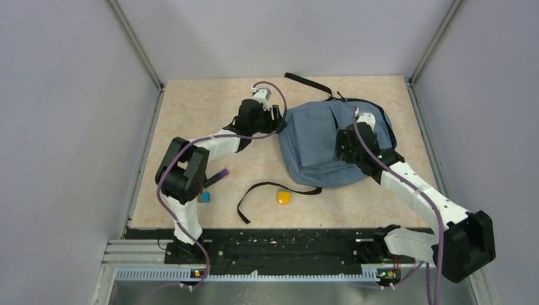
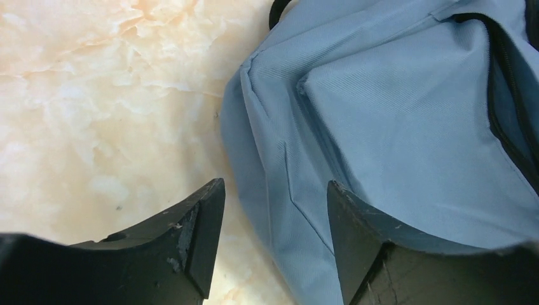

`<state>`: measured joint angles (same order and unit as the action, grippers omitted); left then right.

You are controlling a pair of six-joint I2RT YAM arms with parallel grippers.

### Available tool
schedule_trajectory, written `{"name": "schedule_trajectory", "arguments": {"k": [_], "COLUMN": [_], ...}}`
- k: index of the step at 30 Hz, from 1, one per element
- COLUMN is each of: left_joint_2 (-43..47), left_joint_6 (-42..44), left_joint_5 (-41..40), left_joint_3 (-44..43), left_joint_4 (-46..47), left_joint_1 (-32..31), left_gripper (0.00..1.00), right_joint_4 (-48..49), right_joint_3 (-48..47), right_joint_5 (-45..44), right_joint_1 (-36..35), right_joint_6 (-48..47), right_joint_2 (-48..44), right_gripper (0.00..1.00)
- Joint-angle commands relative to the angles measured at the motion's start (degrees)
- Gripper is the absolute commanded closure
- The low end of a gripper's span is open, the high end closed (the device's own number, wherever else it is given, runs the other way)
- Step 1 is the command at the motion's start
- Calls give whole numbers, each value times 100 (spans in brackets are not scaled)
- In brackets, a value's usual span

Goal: Pack the student bag
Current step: Unzip the student bag at the center of the board, then pick up the stationery from the center of the board.

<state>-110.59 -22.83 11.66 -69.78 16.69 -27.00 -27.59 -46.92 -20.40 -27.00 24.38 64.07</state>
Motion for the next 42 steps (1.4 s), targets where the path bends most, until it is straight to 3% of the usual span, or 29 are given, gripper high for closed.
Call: {"name": "schedule_trajectory", "arguments": {"k": [1,13,19,28,42], "left_joint_2": [864,1512,1453,1411,1577], "left_joint_6": [182,-330,-611,-694,-700], "left_joint_5": [-219,-202,-104,41,10], "left_joint_3": [326,902,1080,1244,1384], "left_joint_4": [387,414,624,788,813], "left_joint_1": [-137,-733,-827,-861,-947], "left_gripper": [35,34,34,34,33], "right_joint_4": [320,274,215,-581,79], "right_joint_3": [-776,-2248,-2387,-2472,-1932], "right_joint_5": [-385,-366,-631,707,3051], "right_joint_1": [42,1083,1214,1327,1335], "right_joint_6": [-300,-934,-1040,-1529,-1471], "right_joint_2": [530,2714,2933,3349,2542], "right_gripper": [24,22,21,18,17]}}
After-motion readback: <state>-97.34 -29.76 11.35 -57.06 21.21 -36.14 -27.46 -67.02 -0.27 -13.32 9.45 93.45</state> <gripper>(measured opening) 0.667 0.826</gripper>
